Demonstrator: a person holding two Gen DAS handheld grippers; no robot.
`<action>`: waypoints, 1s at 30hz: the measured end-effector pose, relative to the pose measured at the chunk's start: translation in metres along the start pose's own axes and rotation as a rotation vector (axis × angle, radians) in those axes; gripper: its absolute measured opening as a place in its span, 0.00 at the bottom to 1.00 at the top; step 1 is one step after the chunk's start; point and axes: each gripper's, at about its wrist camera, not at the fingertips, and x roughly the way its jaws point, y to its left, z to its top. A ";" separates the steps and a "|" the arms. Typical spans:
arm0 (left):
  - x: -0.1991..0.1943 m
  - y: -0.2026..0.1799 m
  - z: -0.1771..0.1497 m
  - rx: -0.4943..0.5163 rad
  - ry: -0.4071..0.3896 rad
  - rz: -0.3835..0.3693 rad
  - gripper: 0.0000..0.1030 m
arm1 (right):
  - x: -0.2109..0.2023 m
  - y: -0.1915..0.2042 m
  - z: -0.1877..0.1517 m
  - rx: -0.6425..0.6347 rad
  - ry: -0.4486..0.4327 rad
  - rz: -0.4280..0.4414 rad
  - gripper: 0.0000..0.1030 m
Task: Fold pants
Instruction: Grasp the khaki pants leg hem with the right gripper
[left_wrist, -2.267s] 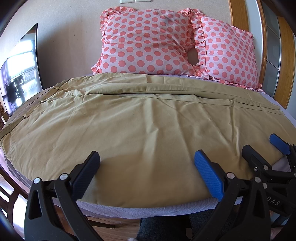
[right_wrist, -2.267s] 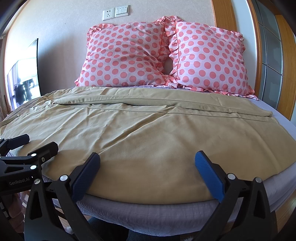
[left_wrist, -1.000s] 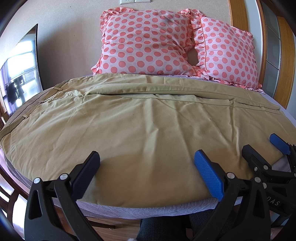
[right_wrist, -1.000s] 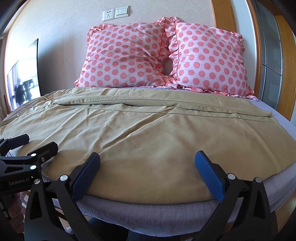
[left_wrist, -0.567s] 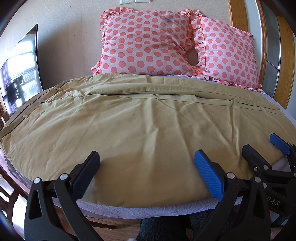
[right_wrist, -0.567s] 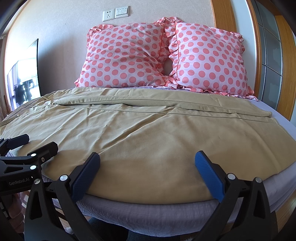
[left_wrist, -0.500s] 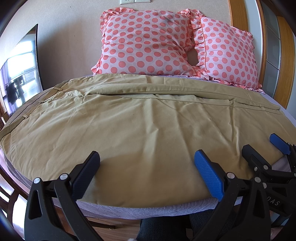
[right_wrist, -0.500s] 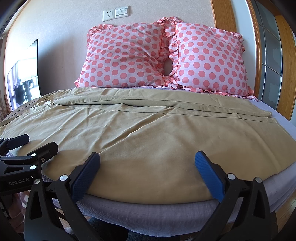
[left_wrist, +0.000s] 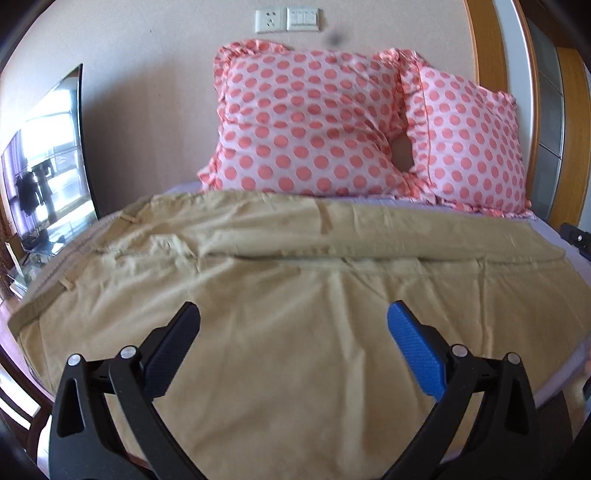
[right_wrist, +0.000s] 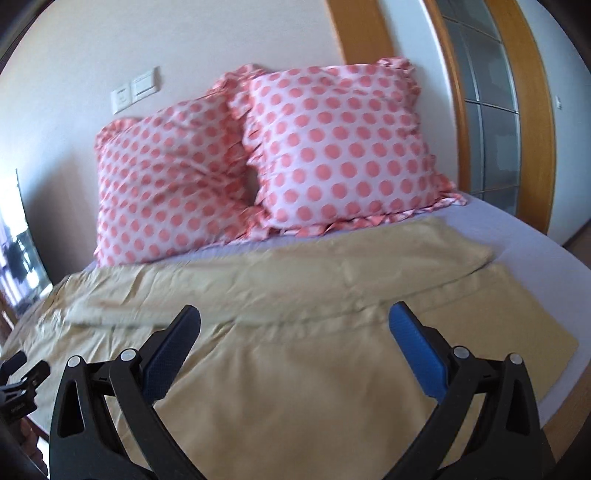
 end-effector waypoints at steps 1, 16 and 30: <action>0.006 0.003 0.012 -0.001 -0.010 0.017 0.98 | 0.014 -0.014 0.020 0.030 0.006 -0.026 0.99; 0.106 0.047 0.035 -0.183 0.211 -0.086 0.98 | 0.259 -0.122 0.107 0.294 0.345 -0.514 0.59; 0.122 0.042 0.032 -0.177 0.297 -0.135 0.98 | 0.266 -0.168 0.074 0.429 0.273 -0.563 0.10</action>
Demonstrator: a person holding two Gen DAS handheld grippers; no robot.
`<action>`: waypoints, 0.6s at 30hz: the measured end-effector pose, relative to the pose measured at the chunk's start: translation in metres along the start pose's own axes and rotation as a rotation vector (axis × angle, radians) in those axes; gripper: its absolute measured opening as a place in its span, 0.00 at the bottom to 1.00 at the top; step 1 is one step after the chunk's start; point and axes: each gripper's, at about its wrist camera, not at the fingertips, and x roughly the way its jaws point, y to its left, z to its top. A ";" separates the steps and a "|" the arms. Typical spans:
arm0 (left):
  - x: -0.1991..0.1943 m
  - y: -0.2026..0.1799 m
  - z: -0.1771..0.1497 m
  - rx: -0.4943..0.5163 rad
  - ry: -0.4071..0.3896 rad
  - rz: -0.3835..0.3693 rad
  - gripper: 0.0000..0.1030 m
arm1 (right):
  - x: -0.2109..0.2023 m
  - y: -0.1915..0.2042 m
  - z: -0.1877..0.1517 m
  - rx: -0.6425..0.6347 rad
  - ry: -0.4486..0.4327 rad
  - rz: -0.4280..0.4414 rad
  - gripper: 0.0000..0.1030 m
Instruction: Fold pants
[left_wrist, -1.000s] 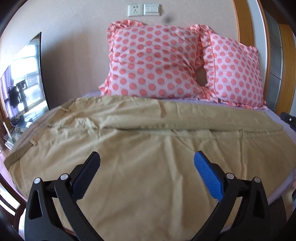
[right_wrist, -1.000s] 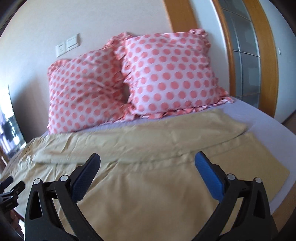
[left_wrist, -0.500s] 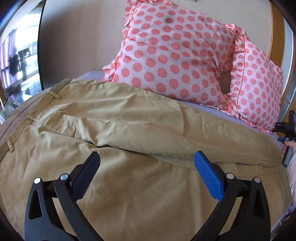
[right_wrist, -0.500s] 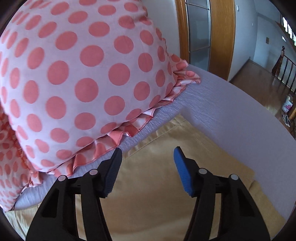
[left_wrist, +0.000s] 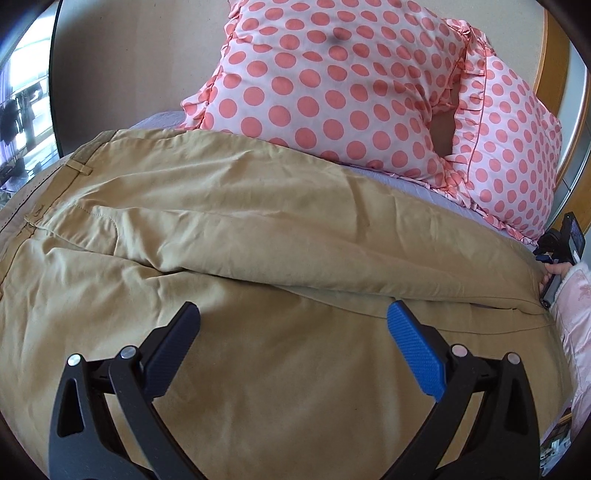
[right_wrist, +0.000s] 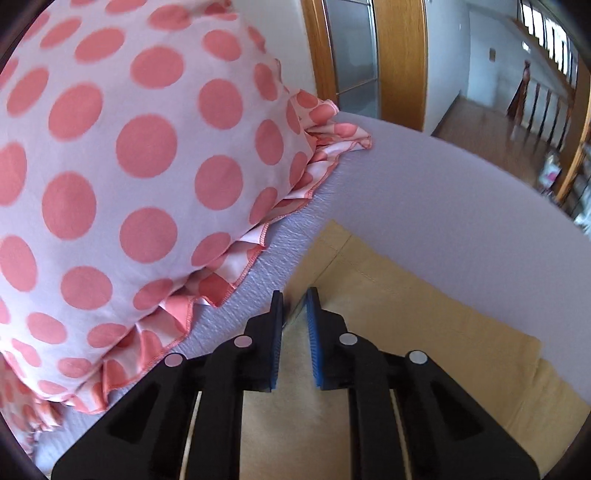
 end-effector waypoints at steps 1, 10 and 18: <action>0.000 0.001 0.000 -0.006 0.000 0.000 0.98 | 0.000 -0.006 -0.001 -0.006 0.004 0.028 0.05; -0.002 0.007 0.000 -0.042 -0.011 -0.021 0.98 | -0.106 -0.133 -0.058 0.197 -0.094 0.566 0.03; -0.019 0.005 -0.003 -0.042 -0.097 -0.045 0.98 | -0.165 -0.213 -0.153 0.245 0.036 0.610 0.03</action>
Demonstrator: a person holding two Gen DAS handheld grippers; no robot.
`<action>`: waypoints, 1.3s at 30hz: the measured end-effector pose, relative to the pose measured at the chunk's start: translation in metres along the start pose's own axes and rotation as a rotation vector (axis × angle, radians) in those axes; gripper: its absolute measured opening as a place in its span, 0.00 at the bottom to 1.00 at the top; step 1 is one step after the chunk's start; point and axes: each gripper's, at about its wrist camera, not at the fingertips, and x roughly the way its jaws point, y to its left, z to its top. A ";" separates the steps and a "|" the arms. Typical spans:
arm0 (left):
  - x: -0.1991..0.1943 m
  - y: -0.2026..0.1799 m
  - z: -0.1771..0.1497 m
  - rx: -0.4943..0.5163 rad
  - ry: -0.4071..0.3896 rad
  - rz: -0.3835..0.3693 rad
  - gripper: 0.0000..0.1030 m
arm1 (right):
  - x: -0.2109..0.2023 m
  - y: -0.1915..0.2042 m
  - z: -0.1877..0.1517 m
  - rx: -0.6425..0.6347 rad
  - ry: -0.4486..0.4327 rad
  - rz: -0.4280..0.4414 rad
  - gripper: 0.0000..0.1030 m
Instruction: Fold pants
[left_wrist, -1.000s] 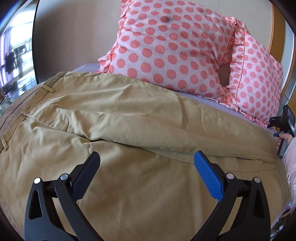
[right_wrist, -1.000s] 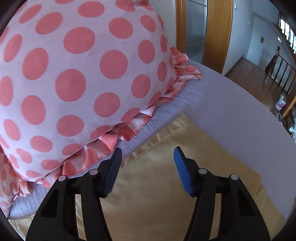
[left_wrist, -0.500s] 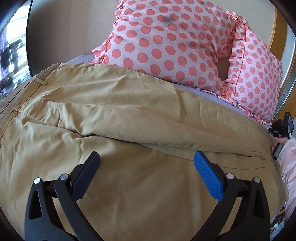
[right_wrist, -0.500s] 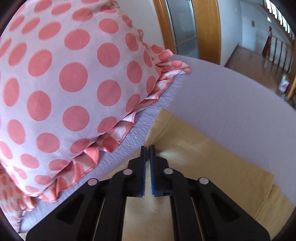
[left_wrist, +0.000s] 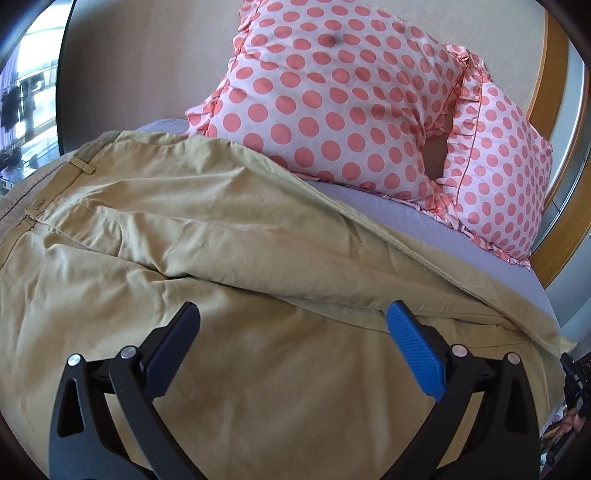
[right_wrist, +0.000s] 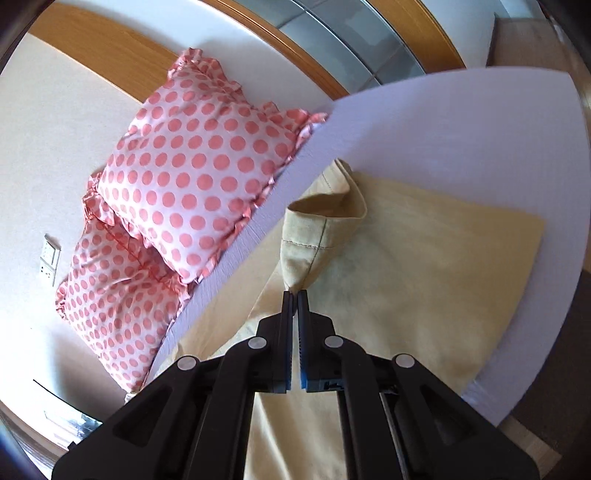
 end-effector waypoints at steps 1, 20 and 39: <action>-0.006 -0.001 0.000 0.007 -0.029 0.003 0.98 | 0.001 -0.002 -0.001 0.007 0.018 -0.006 0.04; -0.059 0.021 0.013 -0.064 -0.136 -0.073 0.98 | 0.040 0.003 0.001 0.104 0.124 -0.069 0.43; -0.024 0.054 0.052 -0.229 -0.014 -0.108 0.97 | -0.011 -0.043 -0.003 0.091 -0.125 0.240 0.01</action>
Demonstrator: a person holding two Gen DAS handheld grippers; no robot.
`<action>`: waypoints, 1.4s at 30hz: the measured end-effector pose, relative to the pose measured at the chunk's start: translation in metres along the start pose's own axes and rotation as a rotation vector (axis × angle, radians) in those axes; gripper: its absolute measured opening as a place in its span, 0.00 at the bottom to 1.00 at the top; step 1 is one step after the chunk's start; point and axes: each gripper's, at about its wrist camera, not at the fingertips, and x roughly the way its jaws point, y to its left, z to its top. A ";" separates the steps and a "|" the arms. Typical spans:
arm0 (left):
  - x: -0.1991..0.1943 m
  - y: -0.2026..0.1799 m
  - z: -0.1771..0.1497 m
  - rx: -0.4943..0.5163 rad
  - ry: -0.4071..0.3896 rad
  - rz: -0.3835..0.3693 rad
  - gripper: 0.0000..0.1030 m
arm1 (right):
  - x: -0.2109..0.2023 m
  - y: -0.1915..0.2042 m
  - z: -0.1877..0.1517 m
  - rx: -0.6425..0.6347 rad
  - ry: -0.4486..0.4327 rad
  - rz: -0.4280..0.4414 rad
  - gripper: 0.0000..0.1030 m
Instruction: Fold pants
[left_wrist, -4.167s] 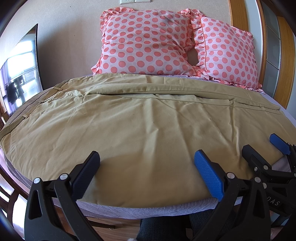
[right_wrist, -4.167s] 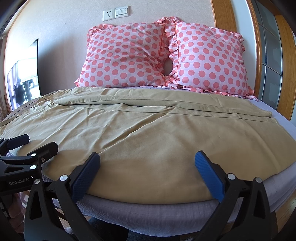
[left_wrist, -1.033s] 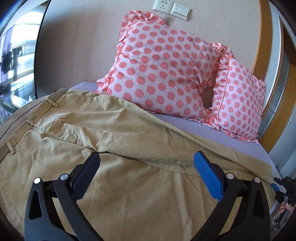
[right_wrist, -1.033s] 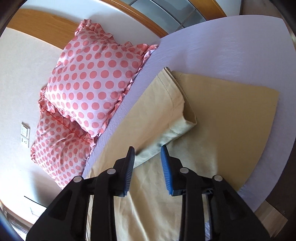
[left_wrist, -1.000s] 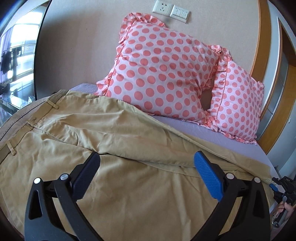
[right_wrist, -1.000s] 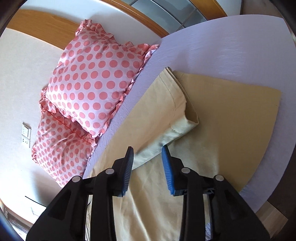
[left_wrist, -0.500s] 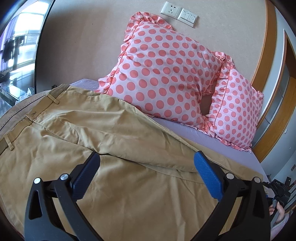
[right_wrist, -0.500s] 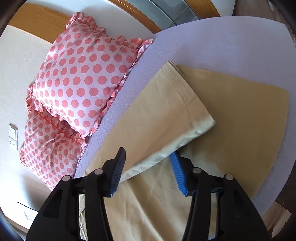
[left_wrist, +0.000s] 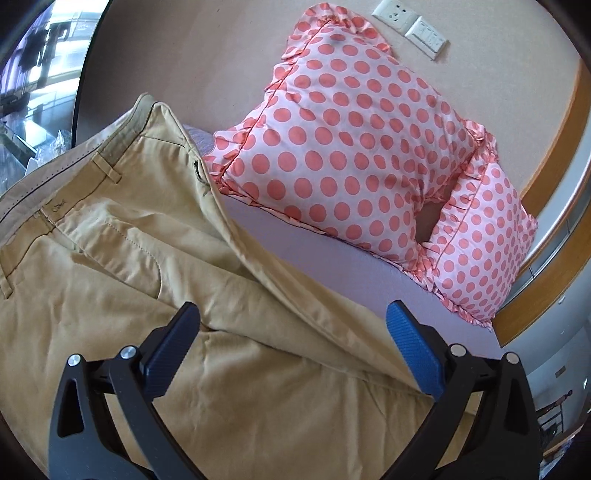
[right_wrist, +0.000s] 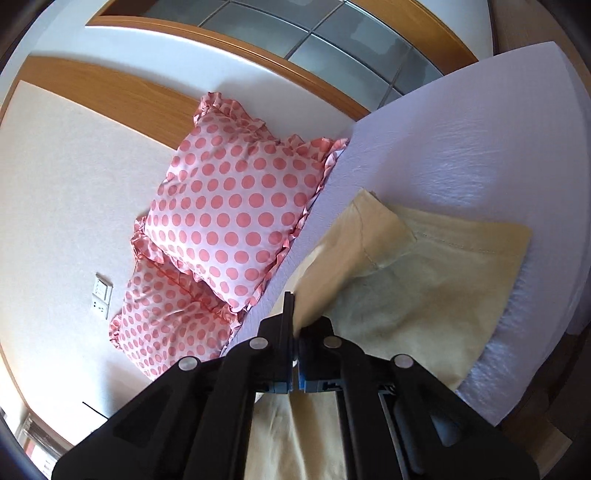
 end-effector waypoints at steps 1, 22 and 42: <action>0.008 0.001 0.006 -0.010 0.009 0.018 0.96 | 0.000 -0.002 0.000 0.004 0.004 0.006 0.01; -0.065 0.073 -0.008 -0.101 -0.068 0.110 0.13 | -0.014 -0.013 0.004 -0.029 -0.022 -0.015 0.02; -0.128 0.122 -0.134 -0.138 -0.078 0.097 0.26 | -0.034 -0.033 -0.004 -0.061 -0.025 -0.286 0.16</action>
